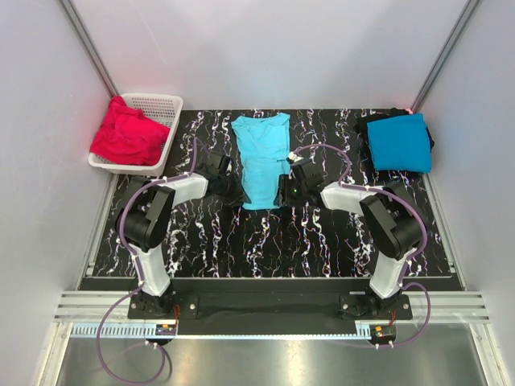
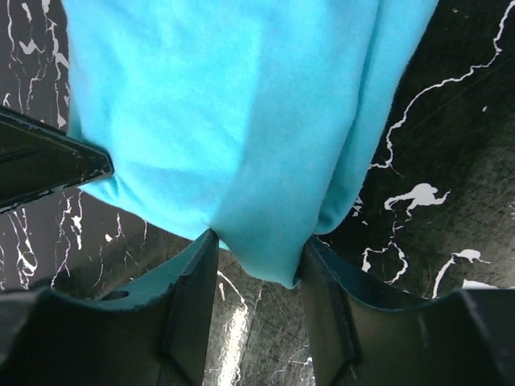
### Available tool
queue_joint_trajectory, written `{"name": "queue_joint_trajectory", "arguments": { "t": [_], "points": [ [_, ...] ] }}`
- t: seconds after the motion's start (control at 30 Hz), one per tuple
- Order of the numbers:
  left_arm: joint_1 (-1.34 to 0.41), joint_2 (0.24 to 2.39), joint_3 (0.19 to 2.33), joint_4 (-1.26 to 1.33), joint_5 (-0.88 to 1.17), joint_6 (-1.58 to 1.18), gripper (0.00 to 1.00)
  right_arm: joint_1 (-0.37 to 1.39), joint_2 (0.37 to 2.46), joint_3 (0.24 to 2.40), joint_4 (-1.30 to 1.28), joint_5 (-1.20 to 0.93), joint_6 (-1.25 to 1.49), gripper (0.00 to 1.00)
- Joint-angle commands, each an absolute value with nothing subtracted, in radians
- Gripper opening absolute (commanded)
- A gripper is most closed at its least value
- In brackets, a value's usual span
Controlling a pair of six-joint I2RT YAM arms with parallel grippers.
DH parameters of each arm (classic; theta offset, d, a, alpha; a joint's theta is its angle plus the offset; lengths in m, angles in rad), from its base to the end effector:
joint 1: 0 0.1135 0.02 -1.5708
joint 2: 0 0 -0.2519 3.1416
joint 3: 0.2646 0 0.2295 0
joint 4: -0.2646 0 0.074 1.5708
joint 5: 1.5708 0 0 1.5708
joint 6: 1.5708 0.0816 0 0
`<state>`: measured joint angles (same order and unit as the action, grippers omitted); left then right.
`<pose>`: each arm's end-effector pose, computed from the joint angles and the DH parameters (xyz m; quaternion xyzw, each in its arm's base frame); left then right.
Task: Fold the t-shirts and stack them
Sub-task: Fold the tshirt
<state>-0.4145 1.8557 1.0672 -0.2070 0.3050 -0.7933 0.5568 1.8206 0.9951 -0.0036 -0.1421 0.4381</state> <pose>0.3307 -0.1723 0.1130 -0.1361 0.9389 -0.2791 0.1481 0.3175 0.2112 0.1214 -0.0808 0.9265 0.2306 0.2861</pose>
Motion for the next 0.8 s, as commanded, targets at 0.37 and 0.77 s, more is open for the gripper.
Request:
{"name": "queue_joint_trajectory", "arguments": {
  "t": [0.37, 0.77],
  "points": [
    [-0.416, 1.855, 1.078, -0.296, 0.232, -0.767, 0.0, 0.561, 1.801, 0.968, -0.106, -0.044, 0.407, 0.03],
    [-0.422, 1.775, 1.069, -0.356, 0.193, -0.752, 0.0, 0.577, 1.684, 0.965, -0.184, -0.018, 0.419, 0.0]
  ]
}}
